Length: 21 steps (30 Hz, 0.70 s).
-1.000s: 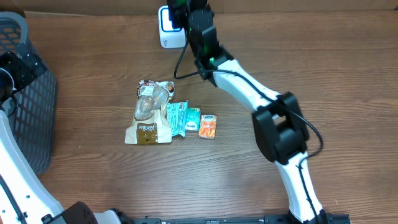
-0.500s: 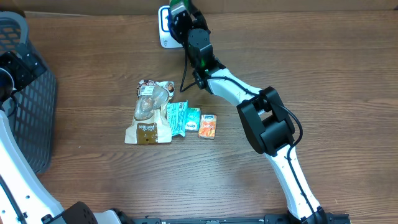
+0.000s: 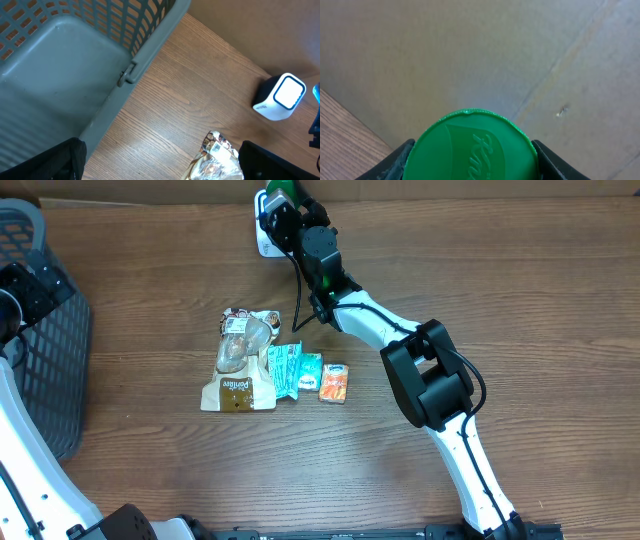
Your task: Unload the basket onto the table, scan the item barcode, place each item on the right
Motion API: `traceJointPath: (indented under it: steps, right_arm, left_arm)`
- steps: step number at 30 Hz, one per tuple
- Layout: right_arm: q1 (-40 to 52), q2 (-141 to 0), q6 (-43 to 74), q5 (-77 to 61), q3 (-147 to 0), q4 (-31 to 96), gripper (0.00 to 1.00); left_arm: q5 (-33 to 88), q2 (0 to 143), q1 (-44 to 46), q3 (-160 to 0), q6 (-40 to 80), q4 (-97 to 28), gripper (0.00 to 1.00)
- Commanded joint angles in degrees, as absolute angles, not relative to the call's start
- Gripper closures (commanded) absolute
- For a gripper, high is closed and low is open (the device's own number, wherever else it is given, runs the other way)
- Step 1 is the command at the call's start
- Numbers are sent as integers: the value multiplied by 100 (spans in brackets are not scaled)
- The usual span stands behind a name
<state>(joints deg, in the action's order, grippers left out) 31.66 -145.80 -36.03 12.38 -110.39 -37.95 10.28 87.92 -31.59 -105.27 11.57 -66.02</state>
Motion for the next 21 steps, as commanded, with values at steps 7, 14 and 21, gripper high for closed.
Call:
traceJointPath:
  steps: [7,14,21]
  right_arm:
    - [3365,-13856,-3583,1197,-11150,-3870,86]
    - [3411,-12092,-2069,3367,-11150,-1723,90]
    - [2954,-11030,873,3498,-11150,1863,87]
  left_arm:
    - [1009,8774,-3148,-10547,1046,-6582,0]
    - [1009,8774,-3148,-10547,1046,-6582,0]
    - [1009,8774,-3148,-10547,1046,-6582,0]
